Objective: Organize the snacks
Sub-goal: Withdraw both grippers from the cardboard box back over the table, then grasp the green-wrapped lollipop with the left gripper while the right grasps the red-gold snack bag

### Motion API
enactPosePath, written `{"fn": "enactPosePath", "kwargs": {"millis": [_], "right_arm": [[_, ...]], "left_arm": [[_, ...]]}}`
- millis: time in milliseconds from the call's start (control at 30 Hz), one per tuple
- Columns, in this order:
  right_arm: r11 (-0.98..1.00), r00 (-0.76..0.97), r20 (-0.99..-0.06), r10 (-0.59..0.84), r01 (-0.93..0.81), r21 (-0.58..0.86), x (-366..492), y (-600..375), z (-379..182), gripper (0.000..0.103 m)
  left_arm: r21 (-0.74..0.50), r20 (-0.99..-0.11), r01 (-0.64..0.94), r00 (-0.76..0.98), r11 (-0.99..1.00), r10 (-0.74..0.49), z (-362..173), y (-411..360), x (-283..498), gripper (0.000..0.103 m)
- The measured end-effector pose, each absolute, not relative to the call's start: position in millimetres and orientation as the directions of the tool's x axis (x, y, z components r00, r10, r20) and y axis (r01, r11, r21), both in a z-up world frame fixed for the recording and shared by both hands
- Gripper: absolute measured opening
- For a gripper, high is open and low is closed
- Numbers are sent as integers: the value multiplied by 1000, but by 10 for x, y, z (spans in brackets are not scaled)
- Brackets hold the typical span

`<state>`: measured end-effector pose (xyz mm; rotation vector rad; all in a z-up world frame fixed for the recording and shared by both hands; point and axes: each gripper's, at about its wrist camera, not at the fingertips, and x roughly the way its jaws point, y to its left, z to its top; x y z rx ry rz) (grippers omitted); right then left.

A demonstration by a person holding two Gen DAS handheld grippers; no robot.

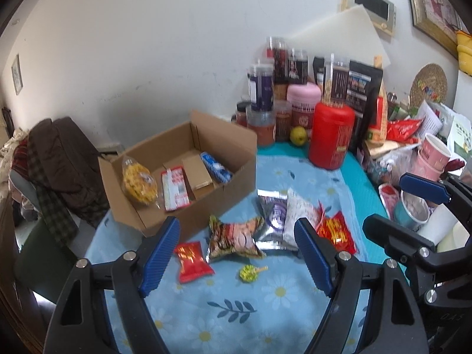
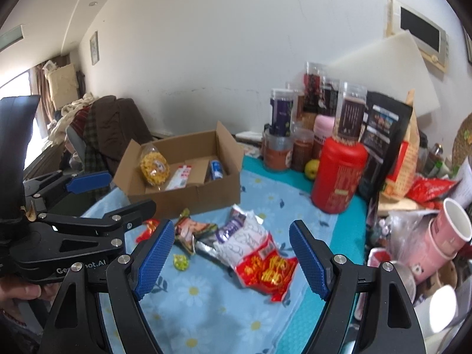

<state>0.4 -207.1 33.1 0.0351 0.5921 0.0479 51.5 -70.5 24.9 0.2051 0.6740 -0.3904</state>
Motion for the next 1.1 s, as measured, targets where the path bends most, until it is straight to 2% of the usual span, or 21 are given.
{"fn": "enactPosePath", "kwargs": {"millis": [467,633,1000,1100], "right_arm": [[994,755,-652,71,2,110,175,-2219,-257,81],[998,742,-668,45,1,69,228,-2214,-422,81],[995,684,-727,57,23,100,468,-2374,-722,81],[994,673,-738,43,42,97,512,-2444,-773,81]], "left_arm": [[-8,-726,382,634,924,-268,-275,-654,701,80],[-28,-758,367,598,930,-259,-490,-644,806,80],[-54,-820,386,509,921,-261,-917,-770,943,80],[-46,-825,388,504,921,-254,-990,-816,988,74]]}}
